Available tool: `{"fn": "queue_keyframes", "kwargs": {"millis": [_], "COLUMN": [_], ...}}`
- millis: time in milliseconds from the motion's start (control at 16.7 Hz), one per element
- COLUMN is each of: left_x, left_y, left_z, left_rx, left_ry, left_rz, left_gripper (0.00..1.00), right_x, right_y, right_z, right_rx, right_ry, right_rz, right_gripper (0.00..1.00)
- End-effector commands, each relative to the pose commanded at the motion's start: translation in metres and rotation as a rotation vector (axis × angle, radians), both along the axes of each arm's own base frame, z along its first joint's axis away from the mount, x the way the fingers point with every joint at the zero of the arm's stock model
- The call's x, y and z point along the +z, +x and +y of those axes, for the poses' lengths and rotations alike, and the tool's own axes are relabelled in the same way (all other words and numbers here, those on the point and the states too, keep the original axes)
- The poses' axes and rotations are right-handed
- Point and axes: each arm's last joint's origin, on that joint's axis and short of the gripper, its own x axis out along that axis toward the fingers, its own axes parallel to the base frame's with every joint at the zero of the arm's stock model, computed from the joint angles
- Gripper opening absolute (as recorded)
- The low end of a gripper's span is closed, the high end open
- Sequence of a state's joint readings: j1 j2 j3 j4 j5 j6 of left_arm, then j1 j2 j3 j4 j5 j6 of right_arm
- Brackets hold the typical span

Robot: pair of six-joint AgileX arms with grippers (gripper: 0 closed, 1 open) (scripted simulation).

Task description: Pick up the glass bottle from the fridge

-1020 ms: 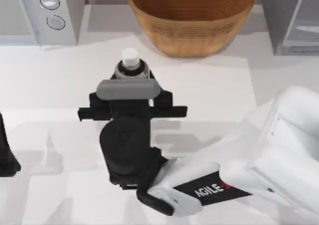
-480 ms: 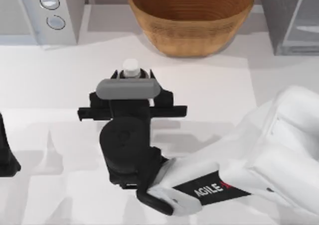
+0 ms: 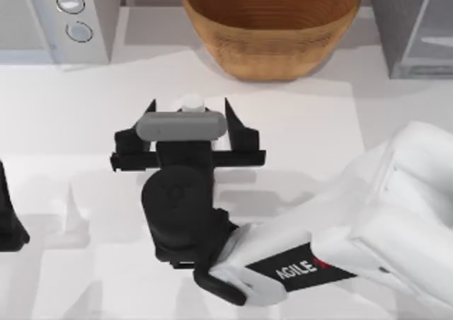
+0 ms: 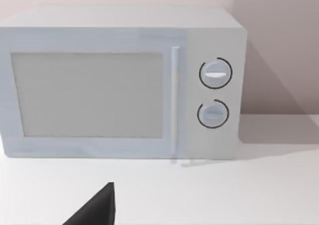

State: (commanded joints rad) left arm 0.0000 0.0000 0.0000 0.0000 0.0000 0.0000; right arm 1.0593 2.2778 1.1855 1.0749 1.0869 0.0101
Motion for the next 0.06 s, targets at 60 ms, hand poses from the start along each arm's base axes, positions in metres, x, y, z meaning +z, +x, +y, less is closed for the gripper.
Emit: {"fn": "queue_keyframes", "kwargs": {"millis": [60], "left_x": [0.0000], "left_y": [0.0000], "left_z": [0.0000], "left_rx": [0.000], "left_ry": [0.000], "left_rz": [0.000], "left_gripper": [1.00], "right_x": [0.0000], "right_y": [0.0000], "right_z": [0.0000], "right_rx": [0.000], "right_ry": [0.000], "right_rz": [0.000], "right_gripper": [1.00]}}
